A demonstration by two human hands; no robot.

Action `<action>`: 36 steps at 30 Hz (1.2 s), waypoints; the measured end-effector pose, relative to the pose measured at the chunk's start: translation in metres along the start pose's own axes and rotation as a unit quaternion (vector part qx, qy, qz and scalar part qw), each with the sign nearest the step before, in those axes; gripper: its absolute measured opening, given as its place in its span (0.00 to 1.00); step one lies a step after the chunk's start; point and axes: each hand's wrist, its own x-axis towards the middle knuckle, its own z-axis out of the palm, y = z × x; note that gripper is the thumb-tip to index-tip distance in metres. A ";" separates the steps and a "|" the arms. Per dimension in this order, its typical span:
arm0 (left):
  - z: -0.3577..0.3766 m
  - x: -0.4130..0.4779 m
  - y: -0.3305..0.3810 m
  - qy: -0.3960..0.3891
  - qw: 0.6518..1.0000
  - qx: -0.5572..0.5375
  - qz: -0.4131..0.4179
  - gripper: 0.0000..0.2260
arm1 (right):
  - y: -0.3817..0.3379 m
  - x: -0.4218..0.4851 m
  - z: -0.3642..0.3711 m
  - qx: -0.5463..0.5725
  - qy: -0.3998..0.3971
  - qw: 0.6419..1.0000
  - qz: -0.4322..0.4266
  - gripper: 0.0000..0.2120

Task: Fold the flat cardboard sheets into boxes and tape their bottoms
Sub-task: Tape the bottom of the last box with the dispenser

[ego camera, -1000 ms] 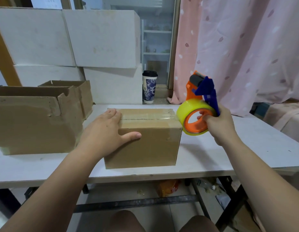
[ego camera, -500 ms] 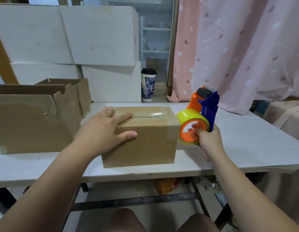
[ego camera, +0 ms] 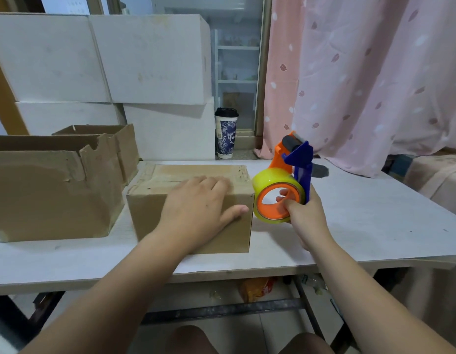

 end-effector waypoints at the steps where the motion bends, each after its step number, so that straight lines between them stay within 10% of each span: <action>1: 0.000 0.001 0.000 -0.001 1.000 -0.007 -0.013 0.38 | 0.000 0.000 -0.001 -0.001 -0.006 1.000 -0.004 0.24; 11: -0.003 0.021 0.018 0.011 1.000 0.001 -0.011 0.43 | -0.023 0.006 -0.026 -0.052 -0.100 0.992 -0.056 0.10; 20: 0.017 0.034 0.013 0.033 0.999 0.002 0.019 0.32 | -0.033 0.012 -0.017 -0.187 -0.058 0.973 -0.123 0.33; 36: 0.019 0.037 0.007 0.056 0.998 -0.028 0.024 0.31 | -0.041 0.008 -0.034 -0.171 -0.197 0.959 -0.111 0.32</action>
